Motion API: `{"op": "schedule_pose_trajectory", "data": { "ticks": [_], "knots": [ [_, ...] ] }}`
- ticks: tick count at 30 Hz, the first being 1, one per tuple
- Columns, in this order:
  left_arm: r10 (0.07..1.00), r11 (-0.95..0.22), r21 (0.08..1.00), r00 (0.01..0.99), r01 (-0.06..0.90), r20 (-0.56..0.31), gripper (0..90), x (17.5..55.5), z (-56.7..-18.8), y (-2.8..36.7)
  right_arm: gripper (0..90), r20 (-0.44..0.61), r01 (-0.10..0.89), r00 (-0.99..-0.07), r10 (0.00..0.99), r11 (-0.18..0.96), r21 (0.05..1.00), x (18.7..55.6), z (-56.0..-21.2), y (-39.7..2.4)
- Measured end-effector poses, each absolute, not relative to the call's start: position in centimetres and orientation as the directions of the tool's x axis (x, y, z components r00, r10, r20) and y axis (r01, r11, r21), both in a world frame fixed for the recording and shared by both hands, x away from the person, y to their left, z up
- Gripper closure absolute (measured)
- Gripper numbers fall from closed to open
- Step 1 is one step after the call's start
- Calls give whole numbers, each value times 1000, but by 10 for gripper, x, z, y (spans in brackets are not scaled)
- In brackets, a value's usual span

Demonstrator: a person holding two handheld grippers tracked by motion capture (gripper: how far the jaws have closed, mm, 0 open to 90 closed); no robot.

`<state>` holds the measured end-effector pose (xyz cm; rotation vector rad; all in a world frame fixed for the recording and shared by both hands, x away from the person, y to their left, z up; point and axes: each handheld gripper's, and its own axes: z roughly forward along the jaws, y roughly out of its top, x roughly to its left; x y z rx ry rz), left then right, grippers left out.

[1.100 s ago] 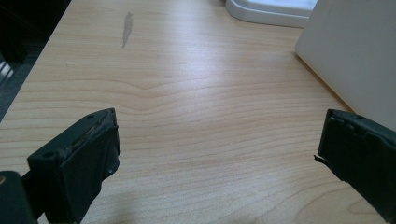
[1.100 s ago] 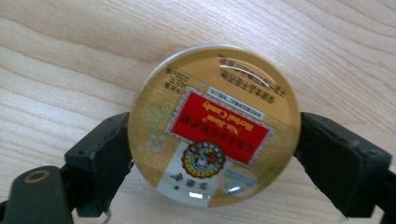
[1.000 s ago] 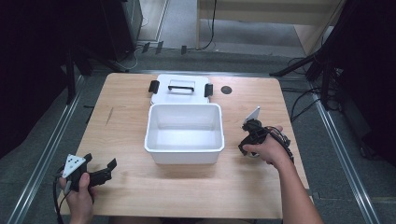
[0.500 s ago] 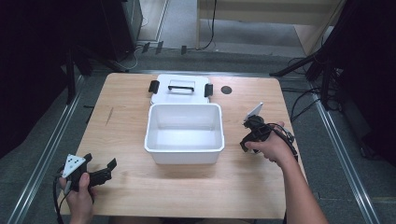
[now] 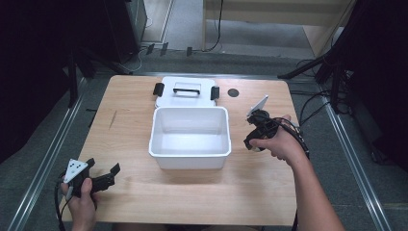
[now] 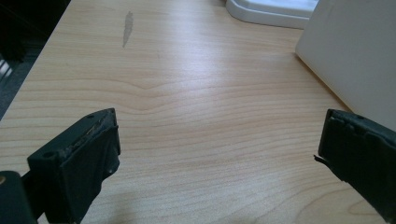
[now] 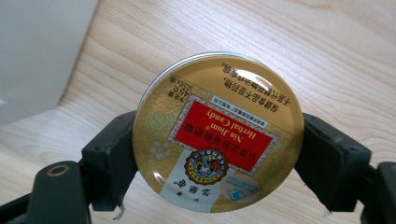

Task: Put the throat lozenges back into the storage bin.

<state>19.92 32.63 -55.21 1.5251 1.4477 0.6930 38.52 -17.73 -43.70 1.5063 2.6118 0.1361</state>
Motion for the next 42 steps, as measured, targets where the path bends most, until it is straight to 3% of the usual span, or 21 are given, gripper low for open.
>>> {"op": "schedule_pose_trajectory", "data": {
  "ticks": [27,42],
  "knots": [
    [971,87,878,159,471,-181,0,200,-552,327,209,-53,800,-573,818,572,181,383,-376,-139],
    [970,90,878,159,471,-185,0,200,-552,327,209,-53,758,-625,779,622,194,384,-363,-102]
  ]
}}
